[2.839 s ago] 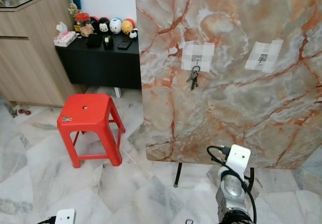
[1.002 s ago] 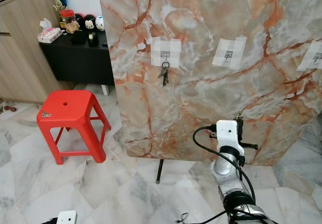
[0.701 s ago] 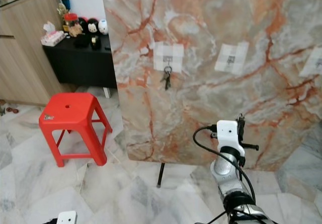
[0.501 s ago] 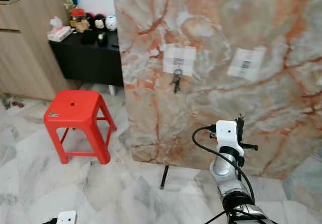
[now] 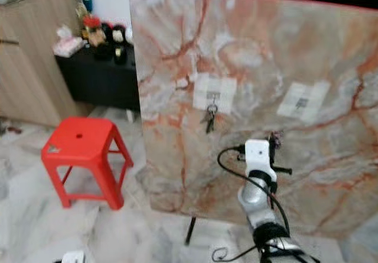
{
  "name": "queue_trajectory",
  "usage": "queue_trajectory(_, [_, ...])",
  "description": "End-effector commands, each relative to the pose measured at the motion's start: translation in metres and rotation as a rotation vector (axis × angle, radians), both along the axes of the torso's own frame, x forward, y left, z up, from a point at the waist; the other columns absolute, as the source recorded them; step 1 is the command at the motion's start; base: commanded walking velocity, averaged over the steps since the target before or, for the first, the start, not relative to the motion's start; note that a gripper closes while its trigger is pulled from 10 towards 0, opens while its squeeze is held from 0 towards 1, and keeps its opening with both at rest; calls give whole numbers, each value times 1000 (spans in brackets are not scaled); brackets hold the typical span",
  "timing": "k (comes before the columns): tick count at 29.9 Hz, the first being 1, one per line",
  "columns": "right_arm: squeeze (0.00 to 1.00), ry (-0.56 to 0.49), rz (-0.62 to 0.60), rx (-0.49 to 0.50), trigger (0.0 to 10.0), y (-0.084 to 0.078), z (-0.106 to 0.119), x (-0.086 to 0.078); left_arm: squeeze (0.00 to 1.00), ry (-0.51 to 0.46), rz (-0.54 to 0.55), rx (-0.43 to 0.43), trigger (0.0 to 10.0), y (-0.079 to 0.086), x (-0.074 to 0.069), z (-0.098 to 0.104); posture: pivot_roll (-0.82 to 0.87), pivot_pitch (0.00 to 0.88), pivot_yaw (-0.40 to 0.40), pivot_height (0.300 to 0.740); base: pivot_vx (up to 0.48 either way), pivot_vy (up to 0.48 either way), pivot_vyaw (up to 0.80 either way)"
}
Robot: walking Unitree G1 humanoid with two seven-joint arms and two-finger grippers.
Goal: Hang keys on a hook
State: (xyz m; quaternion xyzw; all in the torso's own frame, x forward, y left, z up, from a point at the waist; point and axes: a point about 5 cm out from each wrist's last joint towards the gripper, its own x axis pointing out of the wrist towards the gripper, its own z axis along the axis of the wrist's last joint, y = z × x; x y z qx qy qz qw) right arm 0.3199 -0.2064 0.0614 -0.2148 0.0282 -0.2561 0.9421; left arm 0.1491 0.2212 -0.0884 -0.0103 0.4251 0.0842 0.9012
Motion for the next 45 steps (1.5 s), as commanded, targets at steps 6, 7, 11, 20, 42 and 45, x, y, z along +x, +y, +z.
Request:
queue_trajectory(6, [0,-52,-61,-46,10000,-11,9,0,0,41,-12,-18,10000,-5,-10,-5,138,0,-65,740,0,0,0])
queue_trajectory(7, [0,-52,-61,-46,10000,-11,9,0,0,41,-12,-18,10000,-5,-10,-5,138,0,-65,740,0,0,0])
queue_trajectory(11, [0,-105,-50,-109,10000,-9,19,3,0,44,-13,-18,10000,-5,-10,-5,135,0,-63,740,0,0,0])
queue_trajectory(20, [0,-196,-43,-212,10000,-5,39,11,0,45,-18,-21,10000,-7,-10,-6,139,0,-62,740,0,0,0])
queue_trajectory(42, [0,-173,-80,-410,10000,-9,64,29,0,48,-35,-25,10000,-11,-9,-6,140,0,-64,740,0,0,0])
queue_trajectory(45, [0,-136,-84,-436,10000,-10,62,29,0,48,-35,-26,10000,-11,-9,-6,140,0,-64,740,0,0,0])
